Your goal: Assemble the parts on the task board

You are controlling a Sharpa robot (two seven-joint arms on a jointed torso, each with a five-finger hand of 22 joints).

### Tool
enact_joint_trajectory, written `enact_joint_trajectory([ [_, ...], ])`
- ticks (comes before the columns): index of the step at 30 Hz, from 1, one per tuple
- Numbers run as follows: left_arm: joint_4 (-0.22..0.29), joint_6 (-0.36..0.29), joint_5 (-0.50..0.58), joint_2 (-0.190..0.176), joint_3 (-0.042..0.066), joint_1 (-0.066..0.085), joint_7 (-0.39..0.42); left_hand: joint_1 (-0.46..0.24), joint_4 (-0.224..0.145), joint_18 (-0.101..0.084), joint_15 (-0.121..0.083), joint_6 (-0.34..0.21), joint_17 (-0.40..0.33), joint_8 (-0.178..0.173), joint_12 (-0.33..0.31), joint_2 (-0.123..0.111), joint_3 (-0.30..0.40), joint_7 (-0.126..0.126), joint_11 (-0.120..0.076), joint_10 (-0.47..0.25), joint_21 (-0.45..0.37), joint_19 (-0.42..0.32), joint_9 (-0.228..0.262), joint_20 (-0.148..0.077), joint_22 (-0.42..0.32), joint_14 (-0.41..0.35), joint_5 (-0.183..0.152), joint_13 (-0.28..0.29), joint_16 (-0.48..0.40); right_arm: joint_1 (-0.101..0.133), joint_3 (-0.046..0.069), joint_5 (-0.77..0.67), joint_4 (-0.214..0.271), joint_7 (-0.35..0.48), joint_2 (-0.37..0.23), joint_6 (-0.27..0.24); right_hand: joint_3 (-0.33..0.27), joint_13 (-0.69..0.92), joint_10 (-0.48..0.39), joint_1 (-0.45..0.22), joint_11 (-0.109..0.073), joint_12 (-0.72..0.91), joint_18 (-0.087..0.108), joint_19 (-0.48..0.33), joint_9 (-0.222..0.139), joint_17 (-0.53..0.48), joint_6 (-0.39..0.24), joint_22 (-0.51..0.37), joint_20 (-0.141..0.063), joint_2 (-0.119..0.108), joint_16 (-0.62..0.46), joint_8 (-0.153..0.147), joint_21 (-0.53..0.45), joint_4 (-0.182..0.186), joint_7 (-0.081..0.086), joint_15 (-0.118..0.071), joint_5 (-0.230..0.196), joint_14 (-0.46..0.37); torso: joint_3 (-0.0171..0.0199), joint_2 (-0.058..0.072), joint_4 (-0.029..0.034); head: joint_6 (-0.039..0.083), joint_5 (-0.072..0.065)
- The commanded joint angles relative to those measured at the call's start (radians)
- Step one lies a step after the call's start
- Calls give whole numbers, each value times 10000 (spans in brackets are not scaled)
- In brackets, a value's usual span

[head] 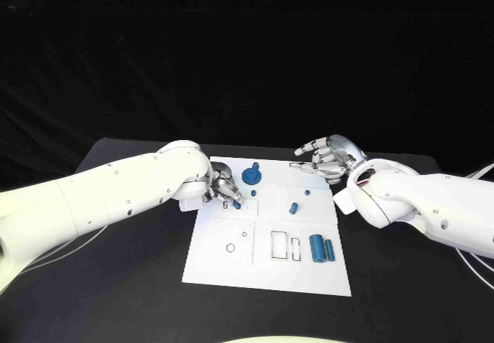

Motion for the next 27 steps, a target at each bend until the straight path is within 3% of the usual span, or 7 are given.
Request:
enact_joint_trajectory([
  [1, 27, 72, 35, 75, -21, -26, 11, -68, 96, -274, -94, 2053, 2788, 888, 134, 503, 475, -543, -117, 530, 154, 237, 735, -24, 219, 1077, 578, 212, 178, -5, 2, -16, 8, 27, 1, 30, 122, -25, -156, -188, -24, 21, 239, -126, 104, 1373, -13, 1099, -6, 145, -101, 217, -115, 22, -1, -106, 41, 609, -3, -1, 6, -10, -6],
  [27, 48, 180, -532, 106, -56, -49, 24, 123, -124, -287, -118, 2163, 2788, 844, 173, 441, 212, -607, -165, 629, 173, 278, 736, -45, 287, 1077, 599, 323, 178, -8, 2, -14, 7, 45, 2, 48, 131, -38, -159, -193, -28, 23, 238, -120, 106, 1368, -21, 1100, -11, 150, -105, 251, -116, 18, -5, -111, 40, 609, -7, -5, 10, -45, -41],
])
